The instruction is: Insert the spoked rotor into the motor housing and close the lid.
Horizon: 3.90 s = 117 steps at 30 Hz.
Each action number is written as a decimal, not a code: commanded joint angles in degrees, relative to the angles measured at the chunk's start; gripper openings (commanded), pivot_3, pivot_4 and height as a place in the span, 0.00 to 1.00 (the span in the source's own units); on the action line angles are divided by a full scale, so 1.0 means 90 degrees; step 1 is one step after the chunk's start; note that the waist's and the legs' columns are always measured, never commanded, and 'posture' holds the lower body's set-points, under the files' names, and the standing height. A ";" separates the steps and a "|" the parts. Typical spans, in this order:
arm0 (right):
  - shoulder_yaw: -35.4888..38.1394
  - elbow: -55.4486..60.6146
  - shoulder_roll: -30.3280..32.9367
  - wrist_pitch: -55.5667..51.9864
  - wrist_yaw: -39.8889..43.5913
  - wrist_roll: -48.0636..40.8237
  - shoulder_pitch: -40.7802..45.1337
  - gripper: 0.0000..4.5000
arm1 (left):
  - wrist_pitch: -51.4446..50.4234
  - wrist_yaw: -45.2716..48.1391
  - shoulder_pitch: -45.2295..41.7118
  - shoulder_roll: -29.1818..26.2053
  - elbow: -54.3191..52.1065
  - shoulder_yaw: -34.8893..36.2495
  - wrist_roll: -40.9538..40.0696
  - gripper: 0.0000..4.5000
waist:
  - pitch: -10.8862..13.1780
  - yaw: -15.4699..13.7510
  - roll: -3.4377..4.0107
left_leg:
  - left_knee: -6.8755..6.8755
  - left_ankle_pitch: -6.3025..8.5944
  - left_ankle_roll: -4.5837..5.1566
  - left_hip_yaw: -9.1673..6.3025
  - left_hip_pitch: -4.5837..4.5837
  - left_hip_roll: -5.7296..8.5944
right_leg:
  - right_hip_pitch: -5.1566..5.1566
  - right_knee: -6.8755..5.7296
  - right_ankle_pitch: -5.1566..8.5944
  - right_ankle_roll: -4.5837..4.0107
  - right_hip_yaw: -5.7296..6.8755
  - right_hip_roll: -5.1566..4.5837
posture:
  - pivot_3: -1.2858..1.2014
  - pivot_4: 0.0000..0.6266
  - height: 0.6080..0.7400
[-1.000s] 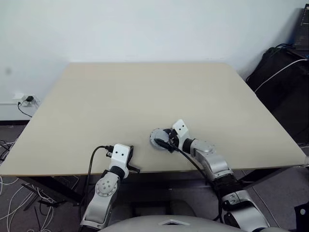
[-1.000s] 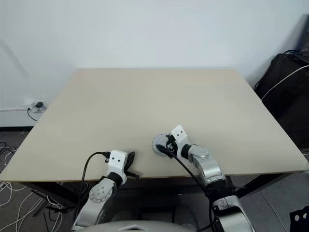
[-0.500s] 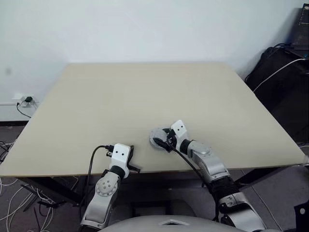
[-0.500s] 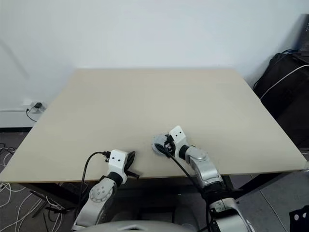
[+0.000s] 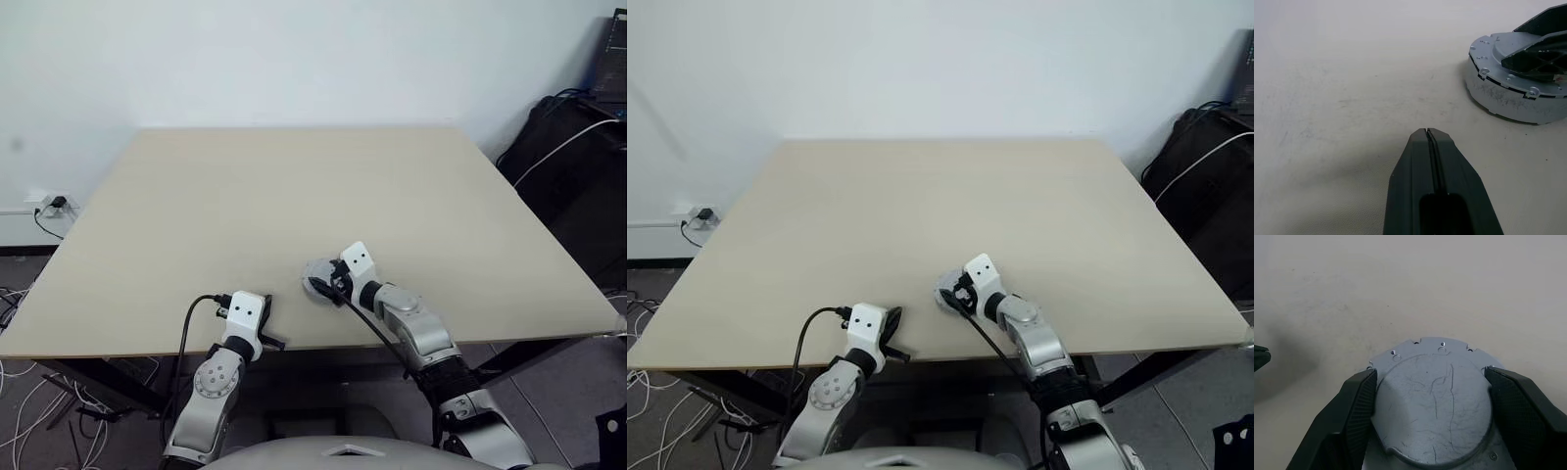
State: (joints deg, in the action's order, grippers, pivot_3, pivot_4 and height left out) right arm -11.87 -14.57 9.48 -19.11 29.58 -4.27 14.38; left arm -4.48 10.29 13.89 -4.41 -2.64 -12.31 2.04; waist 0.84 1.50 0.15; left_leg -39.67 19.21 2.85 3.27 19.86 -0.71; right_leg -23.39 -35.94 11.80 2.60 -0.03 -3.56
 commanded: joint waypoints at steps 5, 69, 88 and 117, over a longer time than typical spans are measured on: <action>-0.0210 0.0248 0.0064 -0.0316 0.0001 0.0262 0.0098 0.71 | 0.0092 0.0060 -0.0071 0.0058 -0.0267 -0.0019 -0.0074 0.00 | 0.0000 0.0001 0.0001 | 0.0000 0.0000 0.0000 0.0000 0.0000 0.0000 | -0.0001 0.0000 0.0000 0.0000 0.0000 0.0000 | 0.52 0.00 1.00; -0.0411 0.0490 0.0166 -0.1375 -0.0413 0.0509 0.0072 0.71 | -0.1871 0.0627 -0.2215 -0.0203 0.0474 0.0738 -0.0761 0.00 | -0.0028 -0.0017 -0.0006 | 0.0001 -0.0002 -0.0002 -0.0007 -0.0011 0.0007 | 0.0018 0.0003 0.0000 0.0000 0.0005 0.0001 | 0.52 0.00 1.00; -0.0409 0.0957 0.0082 -0.1646 -0.0559 0.0385 -0.0220 0.71 | -0.3363 0.3046 -0.4647 -0.0335 0.2751 0.0615 -0.1765 0.00 | -0.0022 0.0006 -0.0018 | 0.0007 -0.0008 -0.0020 -0.0015 0.0006 0.0017 | 0.0010 0.0017 0.0009 0.0013 0.0006 0.0002 | 0.52 0.00 1.00; -0.0347 0.1585 0.0228 -0.1759 -0.0421 0.0165 -0.0592 1.00 | -0.3803 0.3197 -0.4814 -0.0122 0.3198 0.0122 -0.1449 0.00 | -0.0025 -0.0034 -0.0025 | 0.0008 0.0006 -0.0011 -0.0019 0.0010 0.0020 | 0.0008 0.0019 0.0016 0.0022 0.0005 -0.0001 | 0.52 0.00 1.00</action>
State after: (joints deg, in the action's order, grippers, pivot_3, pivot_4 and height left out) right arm -15.13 -0.49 11.22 -33.08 25.15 -2.13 10.02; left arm -38.26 38.67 -29.63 -5.94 27.24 -10.37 -11.11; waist 0.61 1.19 -0.08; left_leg -39.59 19.27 2.74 3.10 19.95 -0.53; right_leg -23.32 -35.77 11.94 2.80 0.02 -3.57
